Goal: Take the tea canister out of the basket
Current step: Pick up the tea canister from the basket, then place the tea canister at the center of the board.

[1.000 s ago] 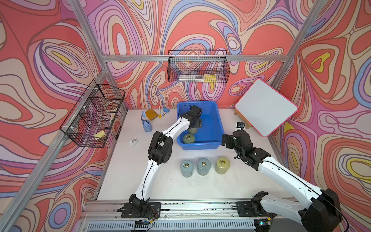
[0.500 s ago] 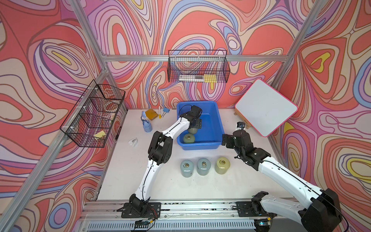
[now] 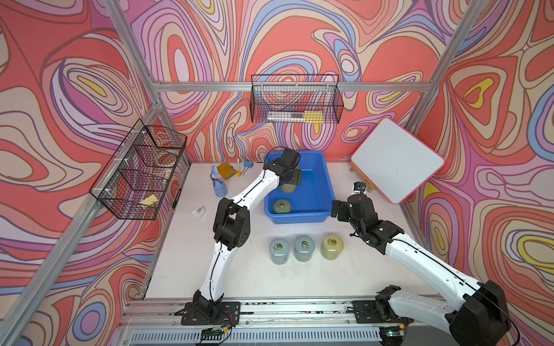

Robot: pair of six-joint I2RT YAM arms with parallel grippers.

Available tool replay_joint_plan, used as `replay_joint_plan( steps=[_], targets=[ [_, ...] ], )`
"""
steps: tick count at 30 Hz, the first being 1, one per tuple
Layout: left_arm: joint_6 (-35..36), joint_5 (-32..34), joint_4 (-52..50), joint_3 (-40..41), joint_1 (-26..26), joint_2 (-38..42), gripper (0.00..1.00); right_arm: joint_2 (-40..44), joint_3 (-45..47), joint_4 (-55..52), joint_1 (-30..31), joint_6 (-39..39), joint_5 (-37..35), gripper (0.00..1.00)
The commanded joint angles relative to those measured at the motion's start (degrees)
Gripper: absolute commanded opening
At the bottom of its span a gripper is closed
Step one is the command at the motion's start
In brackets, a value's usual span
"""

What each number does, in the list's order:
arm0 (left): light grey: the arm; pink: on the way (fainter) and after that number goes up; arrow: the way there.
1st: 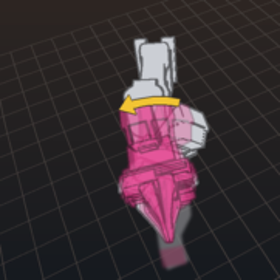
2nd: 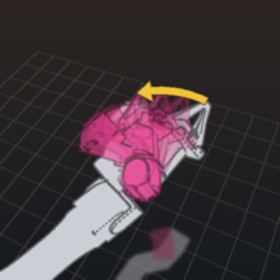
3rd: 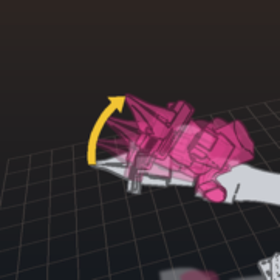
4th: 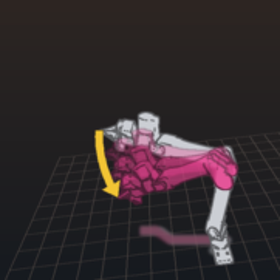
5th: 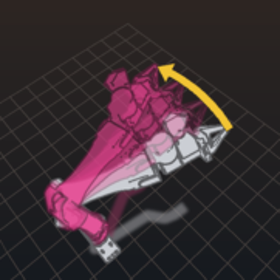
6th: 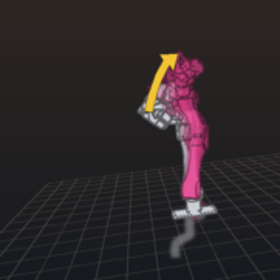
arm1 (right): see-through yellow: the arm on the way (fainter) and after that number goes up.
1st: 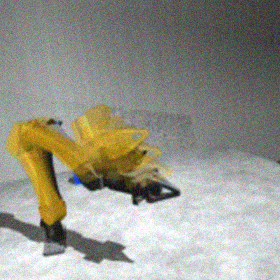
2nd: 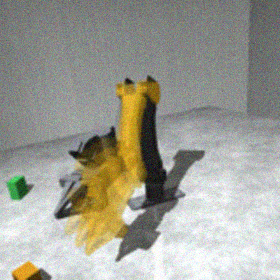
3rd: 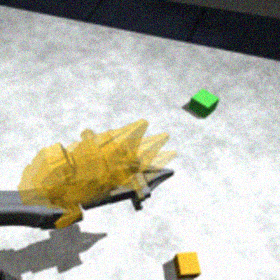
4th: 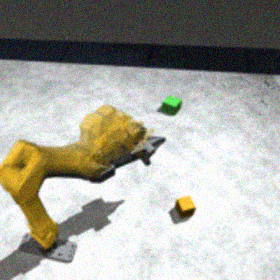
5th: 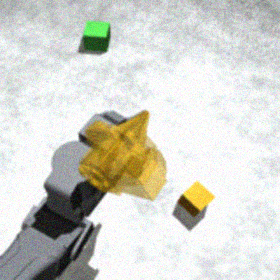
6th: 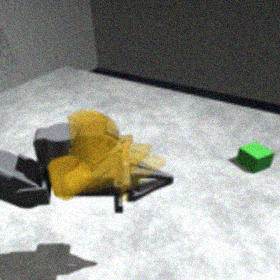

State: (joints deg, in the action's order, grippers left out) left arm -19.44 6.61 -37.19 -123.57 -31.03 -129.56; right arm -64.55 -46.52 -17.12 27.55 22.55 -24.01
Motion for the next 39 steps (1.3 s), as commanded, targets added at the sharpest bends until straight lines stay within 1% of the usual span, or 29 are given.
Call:
replay_joint_plan(
  steps=[1,12,19,24,30,39],
  targets=[
    [1.2,-0.7,0.2,-1.1,-0.5,5.6,0.60,-0.2,1.0,0.7,-0.4,-0.2,-0.7,0.98],
    [2.3,-2.7,-4.8,-0.7,-3.2,13.5,0.60,-2.0,0.4,-0.4,-0.9,0.2,-3.2,0.98],
    [2.1,-3.6,-5.6,5.4,-5.6,21.3,0.60,-2.8,0.4,-1.2,-2.4,1.0,-3.2,0.98],
    [1.8,-3.9,-6.5,9.8,-8.5,26.5,0.59,-1.9,0.6,-1.5,-4.0,1.2,-2.6,0.98],
    [1.1,-2.5,-7.2,15.8,-14.1,32.0,0.59,-0.6,1.0,-1.7,-6.7,1.6,0.2,0.98],
    [-0.7,2.0,-6.5,25.4,-25.6,39.8,0.59,-0.2,1.8,-1.7,-11.2,2.9,4.1,0.98]
  ],
)
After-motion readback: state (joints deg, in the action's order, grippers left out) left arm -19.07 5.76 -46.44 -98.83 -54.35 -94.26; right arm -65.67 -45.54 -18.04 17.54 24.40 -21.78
